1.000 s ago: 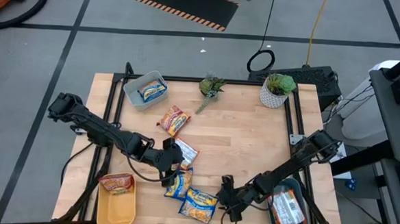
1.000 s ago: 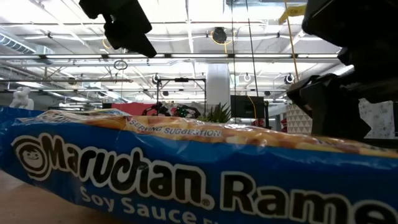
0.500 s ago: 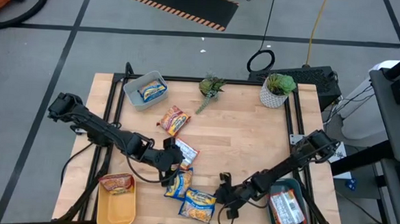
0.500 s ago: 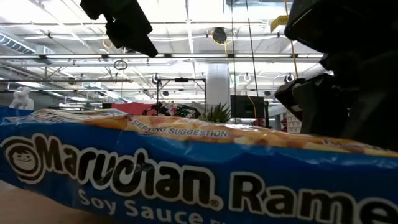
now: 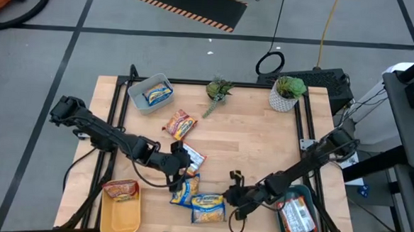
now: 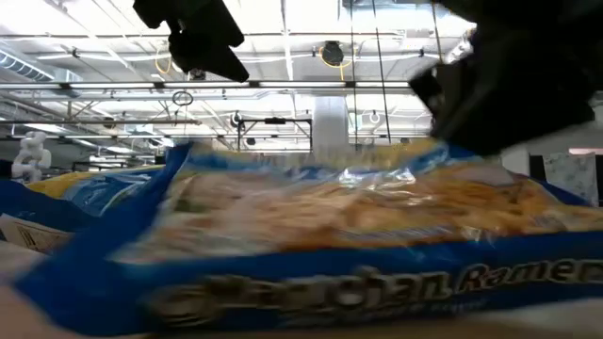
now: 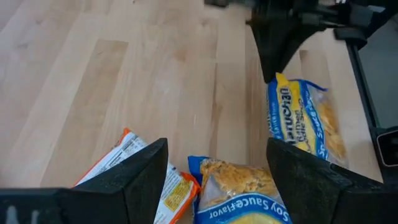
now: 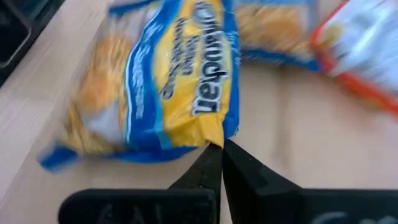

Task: Sort Maruchan noodles
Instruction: Put the right blue noodle pack into the gray bin

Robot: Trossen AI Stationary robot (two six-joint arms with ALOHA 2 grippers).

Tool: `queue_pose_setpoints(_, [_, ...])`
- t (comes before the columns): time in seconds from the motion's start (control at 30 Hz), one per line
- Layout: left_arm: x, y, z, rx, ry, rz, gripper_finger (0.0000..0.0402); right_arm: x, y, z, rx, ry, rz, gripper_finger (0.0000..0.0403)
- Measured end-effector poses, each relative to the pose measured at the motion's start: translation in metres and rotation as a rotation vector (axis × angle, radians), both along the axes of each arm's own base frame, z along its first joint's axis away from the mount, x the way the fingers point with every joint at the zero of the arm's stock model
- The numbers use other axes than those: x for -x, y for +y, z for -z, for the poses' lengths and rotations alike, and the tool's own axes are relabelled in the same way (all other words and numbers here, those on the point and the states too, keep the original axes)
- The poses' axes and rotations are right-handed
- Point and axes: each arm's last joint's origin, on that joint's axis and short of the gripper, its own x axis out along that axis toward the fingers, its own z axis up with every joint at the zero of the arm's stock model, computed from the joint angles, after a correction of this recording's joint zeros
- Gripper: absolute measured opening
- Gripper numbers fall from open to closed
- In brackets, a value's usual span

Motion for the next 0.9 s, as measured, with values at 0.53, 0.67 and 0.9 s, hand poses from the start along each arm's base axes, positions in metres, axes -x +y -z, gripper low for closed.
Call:
queue_pose_setpoints(0.53, [-0.016, -0.001, -0.023, -0.081, -0.303, -0.073, 0.0276, 0.018, -0.042, -0.067, 0.288, -0.162, 0.228, 0.0])
queue_pose_setpoints(0.67, [-0.018, 0.003, -0.025, -0.096, -0.327, -0.116, 0.0276, 0.016, -0.055, -0.074, 0.351, -0.185, 0.283, 0.0])
queue_pose_setpoints(0.9, [-0.019, 0.01, -0.02, -0.11, -0.317, -0.146, 0.0276, 0.012, -0.074, -0.085, 0.384, -0.198, 0.319, 0.0])
